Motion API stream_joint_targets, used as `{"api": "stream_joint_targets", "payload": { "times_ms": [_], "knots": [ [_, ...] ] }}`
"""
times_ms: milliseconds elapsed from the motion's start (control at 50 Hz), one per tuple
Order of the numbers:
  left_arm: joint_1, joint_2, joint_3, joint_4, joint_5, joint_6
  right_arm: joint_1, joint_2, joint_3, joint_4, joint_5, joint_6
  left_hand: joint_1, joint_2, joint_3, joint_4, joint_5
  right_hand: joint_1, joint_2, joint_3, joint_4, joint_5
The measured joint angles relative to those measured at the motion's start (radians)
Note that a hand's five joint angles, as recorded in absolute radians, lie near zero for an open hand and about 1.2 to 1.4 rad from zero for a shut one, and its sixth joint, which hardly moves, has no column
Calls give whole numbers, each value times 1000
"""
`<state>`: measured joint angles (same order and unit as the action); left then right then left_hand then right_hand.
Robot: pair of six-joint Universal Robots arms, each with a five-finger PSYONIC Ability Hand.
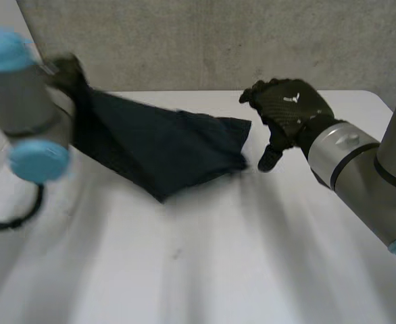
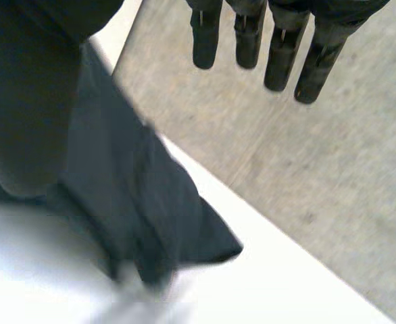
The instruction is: Fold the shorts.
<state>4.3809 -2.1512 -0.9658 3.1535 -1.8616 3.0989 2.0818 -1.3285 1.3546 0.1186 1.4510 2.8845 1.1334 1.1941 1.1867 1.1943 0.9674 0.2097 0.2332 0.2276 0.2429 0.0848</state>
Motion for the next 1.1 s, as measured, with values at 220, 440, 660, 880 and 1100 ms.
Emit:
{"api": "stream_joint_targets", "payload": {
  "times_ms": [220,440,660,880,1100],
  "knots": [
    [36,138,82,198,188,92,-8,3,25,43,-2,3,0,1,6,2,0,-4,-10,-14,-6,-11],
    [-262,-4,10,192,471,90,-72,-1,65,21,2,2,0,-1,8,8,0,-4,-10,-14,-6,-11],
    [-406,-49,-229,121,666,218,-140,-1,60,-4,-7,-14,-718,-751,-738,-758,-705,-4,-10,-14,-6,-11],
    [-391,80,-330,25,532,483,-145,46,49,10,-35,-211,-897,-965,-946,-963,-915,-4,-10,-14,-6,-11],
    [-354,209,-459,-41,239,418,-142,92,141,166,-121,-362,-896,-965,-946,-962,-915,-4,-10,-14,-6,-11]
  ]
}}
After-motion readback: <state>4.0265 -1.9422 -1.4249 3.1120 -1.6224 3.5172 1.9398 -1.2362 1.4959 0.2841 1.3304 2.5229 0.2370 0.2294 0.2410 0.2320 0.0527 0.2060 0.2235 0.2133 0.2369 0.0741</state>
